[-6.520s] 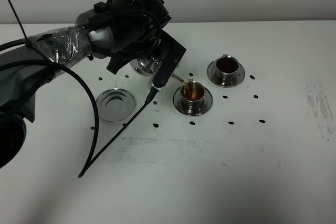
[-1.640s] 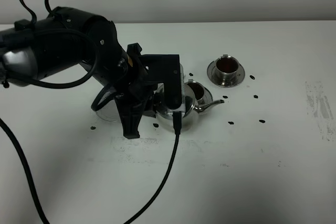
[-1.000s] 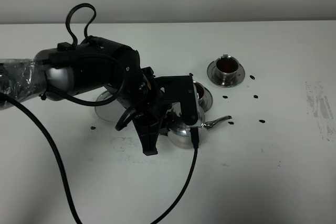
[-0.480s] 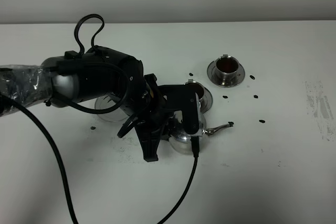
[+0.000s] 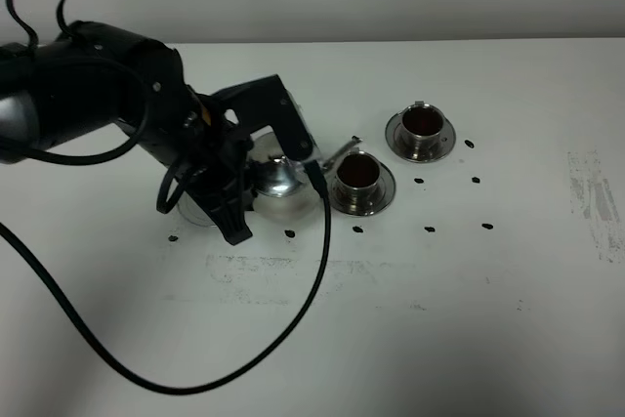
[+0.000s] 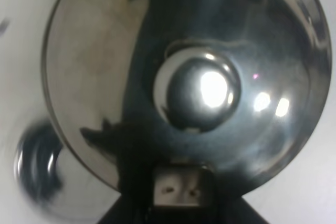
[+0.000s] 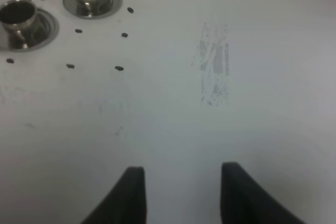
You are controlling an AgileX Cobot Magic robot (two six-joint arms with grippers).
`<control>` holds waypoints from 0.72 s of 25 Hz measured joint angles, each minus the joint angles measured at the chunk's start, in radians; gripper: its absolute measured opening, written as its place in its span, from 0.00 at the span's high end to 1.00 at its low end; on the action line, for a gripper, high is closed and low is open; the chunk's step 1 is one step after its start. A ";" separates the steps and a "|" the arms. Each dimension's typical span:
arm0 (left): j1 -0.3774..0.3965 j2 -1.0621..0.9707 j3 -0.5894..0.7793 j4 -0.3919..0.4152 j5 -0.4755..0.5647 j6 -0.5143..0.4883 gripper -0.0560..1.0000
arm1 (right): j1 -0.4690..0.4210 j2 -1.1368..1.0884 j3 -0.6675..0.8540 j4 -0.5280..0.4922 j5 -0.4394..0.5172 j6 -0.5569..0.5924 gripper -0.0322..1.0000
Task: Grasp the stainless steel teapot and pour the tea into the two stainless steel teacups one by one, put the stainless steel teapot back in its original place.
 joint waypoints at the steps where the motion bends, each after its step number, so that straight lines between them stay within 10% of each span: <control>1: 0.018 -0.004 0.000 0.010 0.004 -0.040 0.78 | 0.000 0.000 0.000 0.000 0.000 0.000 0.65; 11: 0.146 -0.005 0.000 0.083 0.015 -0.410 0.78 | 0.000 0.000 0.000 0.000 0.000 0.000 0.65; 18: 0.164 0.046 0.000 0.080 0.022 -0.462 0.78 | 0.000 0.000 0.000 0.000 0.000 0.000 0.65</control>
